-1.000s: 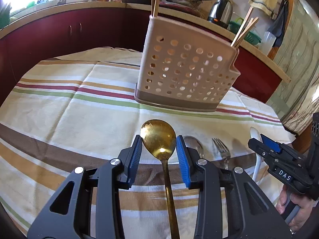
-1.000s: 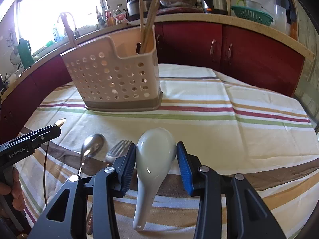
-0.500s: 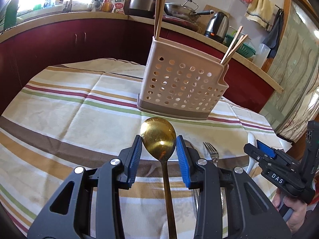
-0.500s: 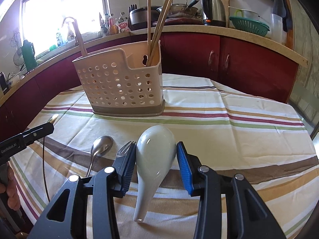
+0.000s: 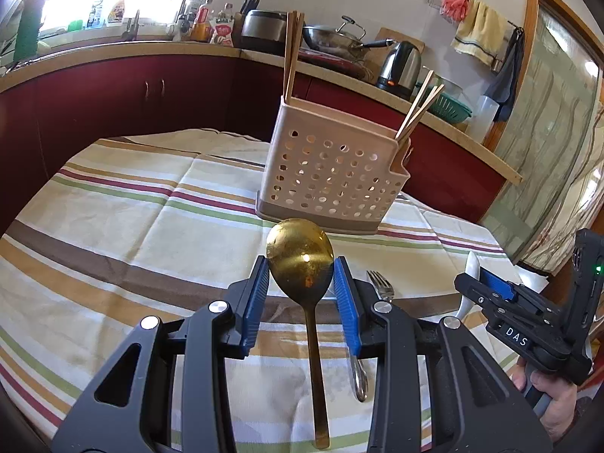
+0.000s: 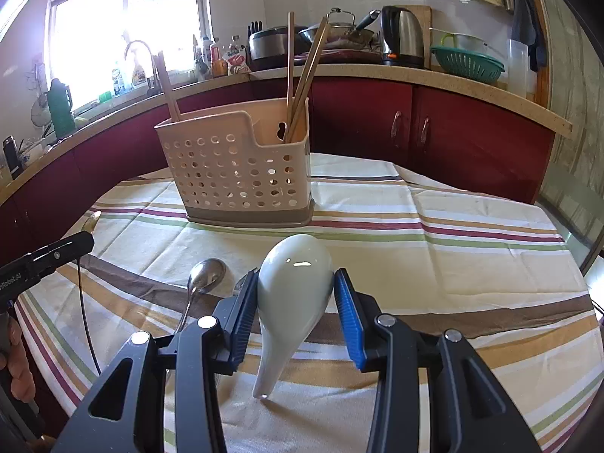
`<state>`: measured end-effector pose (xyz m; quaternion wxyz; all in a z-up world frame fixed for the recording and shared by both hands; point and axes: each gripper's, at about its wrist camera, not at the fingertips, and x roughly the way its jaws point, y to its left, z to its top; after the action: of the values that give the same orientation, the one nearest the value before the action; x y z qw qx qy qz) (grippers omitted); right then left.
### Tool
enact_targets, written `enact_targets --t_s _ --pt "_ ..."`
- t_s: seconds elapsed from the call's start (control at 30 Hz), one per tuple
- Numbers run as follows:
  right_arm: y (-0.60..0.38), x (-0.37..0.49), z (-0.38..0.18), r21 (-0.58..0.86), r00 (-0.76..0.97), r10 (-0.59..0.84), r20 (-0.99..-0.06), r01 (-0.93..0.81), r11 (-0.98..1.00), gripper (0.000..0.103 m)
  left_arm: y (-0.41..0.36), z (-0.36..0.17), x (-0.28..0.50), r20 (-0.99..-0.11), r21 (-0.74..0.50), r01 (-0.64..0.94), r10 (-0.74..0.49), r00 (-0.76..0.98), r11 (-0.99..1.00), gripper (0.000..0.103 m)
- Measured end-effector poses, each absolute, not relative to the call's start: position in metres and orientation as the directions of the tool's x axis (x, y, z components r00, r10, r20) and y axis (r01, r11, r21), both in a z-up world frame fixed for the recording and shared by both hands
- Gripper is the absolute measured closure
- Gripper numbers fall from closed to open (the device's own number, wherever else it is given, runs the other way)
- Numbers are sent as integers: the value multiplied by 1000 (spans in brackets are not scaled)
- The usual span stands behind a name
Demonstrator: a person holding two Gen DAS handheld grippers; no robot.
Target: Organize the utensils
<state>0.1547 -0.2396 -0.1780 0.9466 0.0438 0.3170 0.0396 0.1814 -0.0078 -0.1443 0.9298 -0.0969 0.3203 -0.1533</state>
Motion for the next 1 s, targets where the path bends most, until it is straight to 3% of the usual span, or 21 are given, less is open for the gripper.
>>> enact_targets --t_s 0.37,0.63,1.0 --pt "-235 140 -165 91 826 93 -555 -51 995 62 -5 -123 160 -491 -280 237 -351 797 930 69" --pt "-235 140 -147 91 853 97 -513 -58 994 62 -5 -94 158 -391 -262 263 -351 851 929 69" --pt "-236 168 -81 125 917 158 -367 -119 985 62 -10 -33 185 -230 -226 308 -357 905 924 69"
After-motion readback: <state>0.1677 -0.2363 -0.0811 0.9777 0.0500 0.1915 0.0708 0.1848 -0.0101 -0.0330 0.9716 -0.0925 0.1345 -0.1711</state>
